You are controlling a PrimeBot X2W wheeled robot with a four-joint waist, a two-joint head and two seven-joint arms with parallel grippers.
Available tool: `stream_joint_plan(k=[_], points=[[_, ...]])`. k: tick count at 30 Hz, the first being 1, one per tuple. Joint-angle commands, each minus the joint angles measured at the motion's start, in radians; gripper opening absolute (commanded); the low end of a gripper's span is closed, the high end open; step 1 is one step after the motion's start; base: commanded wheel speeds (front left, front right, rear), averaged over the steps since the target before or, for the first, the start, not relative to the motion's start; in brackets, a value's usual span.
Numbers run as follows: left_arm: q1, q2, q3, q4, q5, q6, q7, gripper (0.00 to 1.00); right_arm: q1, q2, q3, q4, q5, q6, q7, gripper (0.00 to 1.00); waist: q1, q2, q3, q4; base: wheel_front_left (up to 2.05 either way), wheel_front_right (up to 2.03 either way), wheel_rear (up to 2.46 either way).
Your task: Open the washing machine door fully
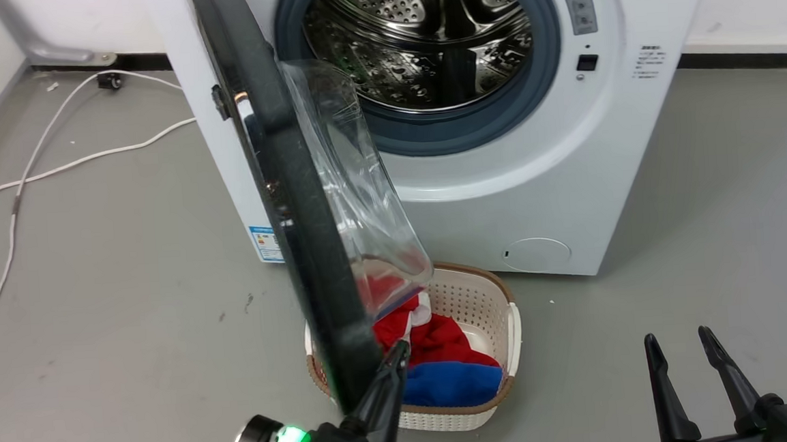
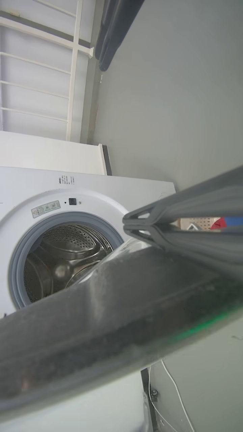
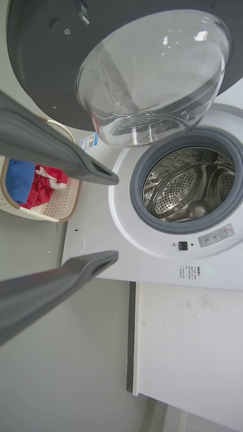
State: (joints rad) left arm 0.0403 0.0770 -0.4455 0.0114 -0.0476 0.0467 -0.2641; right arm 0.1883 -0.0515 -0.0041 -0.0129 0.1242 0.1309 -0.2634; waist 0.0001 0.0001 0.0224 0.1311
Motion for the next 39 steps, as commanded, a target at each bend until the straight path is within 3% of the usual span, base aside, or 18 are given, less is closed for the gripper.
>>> stream_joint_plan(k=[1, 21, 39], points=[[-0.002, 0.015, 0.041, 0.000, -0.007, 0.026, -0.001, 0.00, 0.006, 0.002, 0.000, 0.000, 0.004, 0.000, -0.002, 1.00, -0.0001, -0.0001, -0.001, 0.008, 0.00, 0.00, 0.00], [0.094, 0.081, 0.310, -0.059, -0.064, 0.107, 0.001, 0.00, -0.004, 0.002, 0.000, 0.000, 0.004, 0.000, -0.002, 1.00, -0.0001, -0.0001, 0.030, 0.126, 0.00, 0.00, 0.00], [0.002, 0.121, 0.582, 0.030, -0.143, 0.090, 0.001, 0.00, -0.060, 0.002, -0.001, -0.018, -0.026, 0.000, -0.002, 1.00, -0.0001, -0.0001, 0.122, 0.107, 0.00, 0.00, 0.00]])
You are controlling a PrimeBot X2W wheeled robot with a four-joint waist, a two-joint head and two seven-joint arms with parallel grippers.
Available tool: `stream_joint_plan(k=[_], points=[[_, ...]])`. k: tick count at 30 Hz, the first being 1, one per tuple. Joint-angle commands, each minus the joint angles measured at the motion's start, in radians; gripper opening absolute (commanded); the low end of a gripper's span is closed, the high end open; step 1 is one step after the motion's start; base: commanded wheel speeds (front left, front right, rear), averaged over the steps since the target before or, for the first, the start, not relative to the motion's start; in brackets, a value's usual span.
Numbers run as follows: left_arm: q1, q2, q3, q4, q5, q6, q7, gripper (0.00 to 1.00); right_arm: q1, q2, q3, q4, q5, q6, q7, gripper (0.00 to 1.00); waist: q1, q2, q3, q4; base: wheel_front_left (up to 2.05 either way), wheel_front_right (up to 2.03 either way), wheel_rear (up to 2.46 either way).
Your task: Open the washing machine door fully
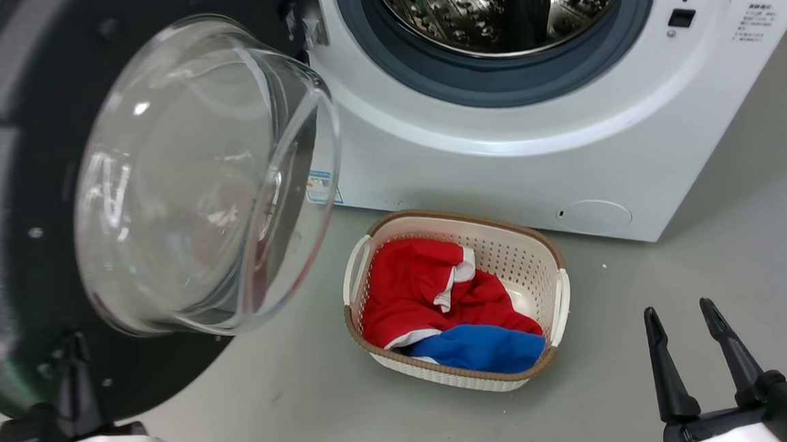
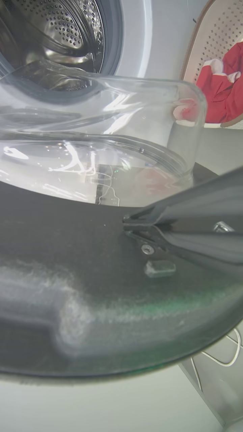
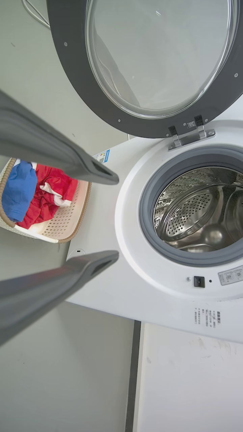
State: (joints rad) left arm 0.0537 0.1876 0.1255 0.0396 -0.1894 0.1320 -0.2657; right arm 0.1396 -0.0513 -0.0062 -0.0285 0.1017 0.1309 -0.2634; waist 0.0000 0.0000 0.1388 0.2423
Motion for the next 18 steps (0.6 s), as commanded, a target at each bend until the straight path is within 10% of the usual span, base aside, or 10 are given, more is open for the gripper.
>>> stream_joint_plan(k=[1, 18], points=[[-0.020, 0.012, 0.026, 0.007, -0.007, 0.004, 0.002, 0.00, -0.016, 0.002, -0.001, -0.003, -0.005, 0.000, -0.002, 1.00, 0.0000, 0.0000, 0.011, -0.006, 0.00, 0.00, 0.00], [-0.183, 0.114, 0.240, 0.154, -0.046, -0.057, 0.002, 0.00, -0.081, 0.002, -0.008, -0.031, -0.036, 0.000, -0.002, 1.00, 0.0000, 0.0000, 0.139, -0.039, 0.00, 0.00, 0.00]])
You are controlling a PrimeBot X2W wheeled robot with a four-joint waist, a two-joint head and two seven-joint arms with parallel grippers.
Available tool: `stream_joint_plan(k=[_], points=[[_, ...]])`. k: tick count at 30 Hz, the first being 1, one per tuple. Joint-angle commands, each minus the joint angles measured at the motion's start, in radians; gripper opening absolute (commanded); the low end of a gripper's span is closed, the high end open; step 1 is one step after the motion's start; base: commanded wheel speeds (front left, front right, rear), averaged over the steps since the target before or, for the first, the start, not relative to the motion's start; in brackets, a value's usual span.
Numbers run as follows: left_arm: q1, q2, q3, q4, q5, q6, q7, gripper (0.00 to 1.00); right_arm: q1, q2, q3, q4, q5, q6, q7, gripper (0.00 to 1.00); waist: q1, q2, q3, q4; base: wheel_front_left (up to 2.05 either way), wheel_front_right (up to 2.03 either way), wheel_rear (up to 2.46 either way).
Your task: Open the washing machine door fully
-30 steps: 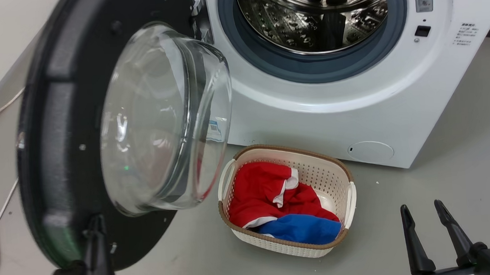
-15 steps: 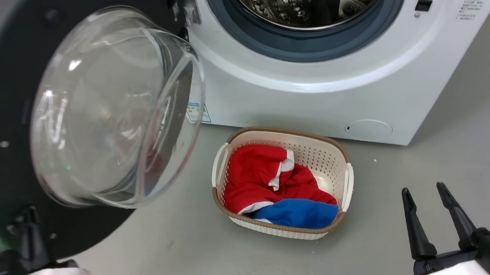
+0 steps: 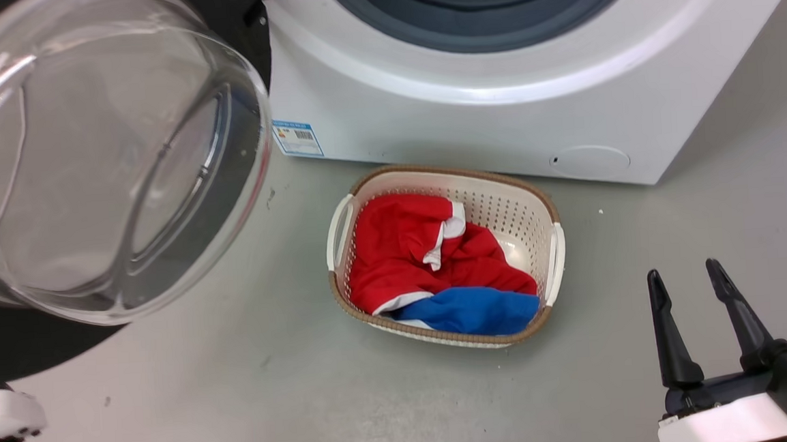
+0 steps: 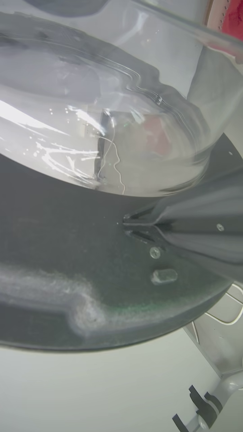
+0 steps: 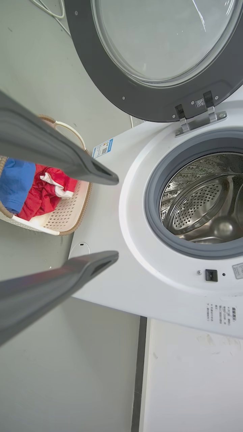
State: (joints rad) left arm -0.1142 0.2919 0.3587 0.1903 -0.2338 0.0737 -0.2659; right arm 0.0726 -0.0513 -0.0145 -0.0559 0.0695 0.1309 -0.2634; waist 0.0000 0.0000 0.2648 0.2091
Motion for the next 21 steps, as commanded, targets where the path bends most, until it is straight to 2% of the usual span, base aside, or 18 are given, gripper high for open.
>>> stream_joint_plan(k=[1, 11, 21], points=[[-0.025, 0.012, 0.013, 0.013, -0.002, -0.001, 0.002, 0.00, -0.019, 0.002, 0.000, -0.006, -0.007, 0.000, -0.002, 1.00, 0.0000, 0.0000, 0.021, -0.008, 0.00, 0.00, 0.00], [-0.131, 0.099, 0.121, 0.169, -0.055, -0.045, 0.002, 0.00, -0.045, 0.002, -0.017, -0.020, -0.023, 0.000, -0.002, 1.00, 0.0000, 0.0000, 0.090, -0.033, 0.00, 0.00, 0.00], [-0.272, 0.199, 0.134, 0.355, -0.077, -0.099, 0.002, 0.00, -0.069, 0.002, -0.019, -0.025, -0.033, 0.000, -0.002, 1.00, 0.0000, 0.0000, 0.131, -0.029, 0.00, 0.00, 0.00]])
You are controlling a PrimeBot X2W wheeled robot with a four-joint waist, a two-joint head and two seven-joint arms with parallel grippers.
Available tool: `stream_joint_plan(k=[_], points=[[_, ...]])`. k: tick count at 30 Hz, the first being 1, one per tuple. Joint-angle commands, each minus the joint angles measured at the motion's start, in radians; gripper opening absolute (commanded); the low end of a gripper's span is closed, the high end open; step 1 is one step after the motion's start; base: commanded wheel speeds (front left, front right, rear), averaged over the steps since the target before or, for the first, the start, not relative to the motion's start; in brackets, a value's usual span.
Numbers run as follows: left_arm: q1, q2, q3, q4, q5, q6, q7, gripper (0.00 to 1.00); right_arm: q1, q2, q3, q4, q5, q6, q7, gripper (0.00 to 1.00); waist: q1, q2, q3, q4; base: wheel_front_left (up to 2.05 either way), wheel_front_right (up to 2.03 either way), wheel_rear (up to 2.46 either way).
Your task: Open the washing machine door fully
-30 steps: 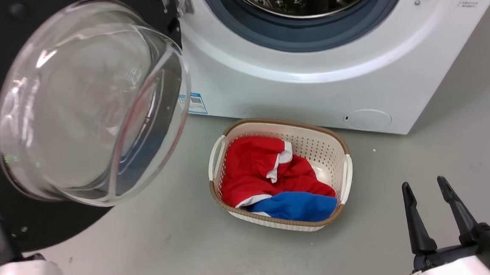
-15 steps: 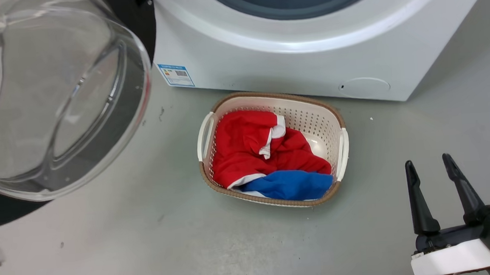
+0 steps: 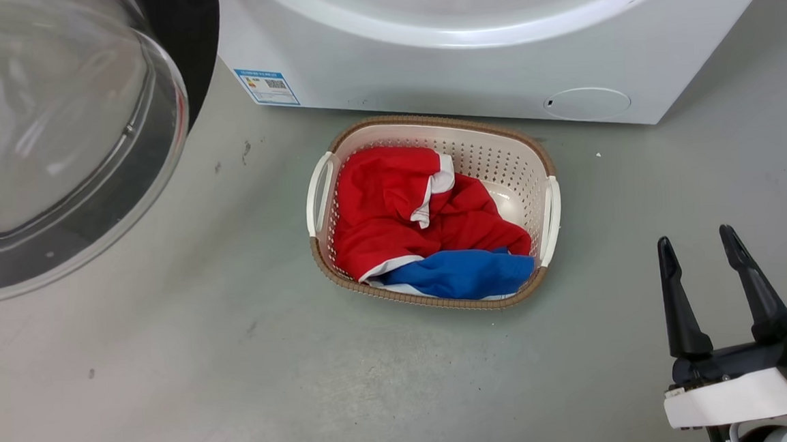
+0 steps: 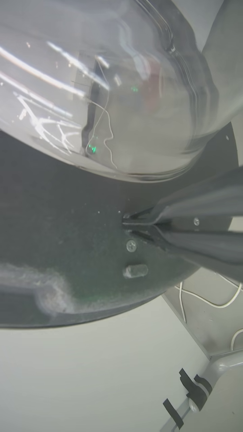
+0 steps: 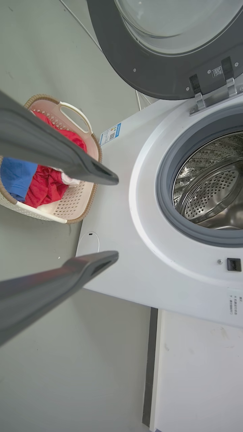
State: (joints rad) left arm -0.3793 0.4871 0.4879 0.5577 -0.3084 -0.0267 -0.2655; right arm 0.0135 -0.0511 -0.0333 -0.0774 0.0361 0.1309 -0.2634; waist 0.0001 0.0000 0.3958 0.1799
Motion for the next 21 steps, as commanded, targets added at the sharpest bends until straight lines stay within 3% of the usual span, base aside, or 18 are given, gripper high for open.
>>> stream_joint_plan(k=[1, 10, 21], points=[[-0.033, 0.019, 0.004, 0.021, 0.000, -0.007, 0.002, 0.00, -0.016, 0.002, 0.001, -0.002, -0.002, 0.000, -0.002, 1.00, -0.0001, 0.0000, 0.006, -0.001, 0.00, 0.00, 0.00], [-0.082, 0.048, 0.029, 0.117, 0.029, -0.037, 0.002, 0.00, -0.013, 0.002, 0.000, 0.007, -0.002, 0.000, -0.002, 1.00, -0.0001, 0.0000, -0.009, -0.014, 0.00, 0.00, 0.00], [-0.003, -0.029, 0.069, 0.013, 0.108, -0.067, 0.000, 0.00, 0.014, 0.002, 0.004, 0.026, 0.023, 0.000, -0.002, 1.00, -0.0001, 0.0000, -0.128, -0.012, 0.00, 0.00, 0.00]])
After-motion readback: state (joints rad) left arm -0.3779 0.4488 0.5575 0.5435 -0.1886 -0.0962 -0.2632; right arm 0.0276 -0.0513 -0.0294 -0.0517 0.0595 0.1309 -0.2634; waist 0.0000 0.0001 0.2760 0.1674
